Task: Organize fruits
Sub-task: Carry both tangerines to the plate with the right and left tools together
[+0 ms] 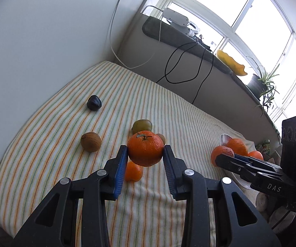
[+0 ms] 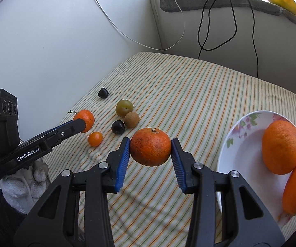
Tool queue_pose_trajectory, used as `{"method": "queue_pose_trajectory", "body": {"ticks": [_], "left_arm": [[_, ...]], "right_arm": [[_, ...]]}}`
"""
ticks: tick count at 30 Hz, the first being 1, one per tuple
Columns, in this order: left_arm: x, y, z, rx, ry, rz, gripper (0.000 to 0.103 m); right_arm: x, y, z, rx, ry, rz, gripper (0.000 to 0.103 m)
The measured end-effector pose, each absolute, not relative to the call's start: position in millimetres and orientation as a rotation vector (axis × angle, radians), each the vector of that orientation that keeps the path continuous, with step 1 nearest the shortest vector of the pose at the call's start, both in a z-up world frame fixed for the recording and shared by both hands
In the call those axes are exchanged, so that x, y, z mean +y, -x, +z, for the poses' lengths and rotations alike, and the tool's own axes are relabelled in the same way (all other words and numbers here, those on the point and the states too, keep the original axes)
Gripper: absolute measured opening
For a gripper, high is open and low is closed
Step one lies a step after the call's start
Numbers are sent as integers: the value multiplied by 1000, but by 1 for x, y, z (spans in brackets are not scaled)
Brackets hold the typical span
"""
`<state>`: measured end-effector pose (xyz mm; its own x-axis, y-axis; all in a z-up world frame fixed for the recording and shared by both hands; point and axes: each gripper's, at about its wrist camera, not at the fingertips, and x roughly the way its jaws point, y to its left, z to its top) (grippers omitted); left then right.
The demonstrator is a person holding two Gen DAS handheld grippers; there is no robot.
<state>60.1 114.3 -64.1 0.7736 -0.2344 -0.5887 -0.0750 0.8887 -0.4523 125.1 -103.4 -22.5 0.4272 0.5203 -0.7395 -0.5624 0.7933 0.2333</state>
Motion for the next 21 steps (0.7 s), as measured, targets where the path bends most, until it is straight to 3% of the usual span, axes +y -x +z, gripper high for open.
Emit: {"method": "queue_pose_trajectory", "body": {"ticks": [21], "left_arm": [[-6,-108,-45,724,393,-380,33]], "right_arm": [[-199,-87,-16,801,75,441,42]]}}
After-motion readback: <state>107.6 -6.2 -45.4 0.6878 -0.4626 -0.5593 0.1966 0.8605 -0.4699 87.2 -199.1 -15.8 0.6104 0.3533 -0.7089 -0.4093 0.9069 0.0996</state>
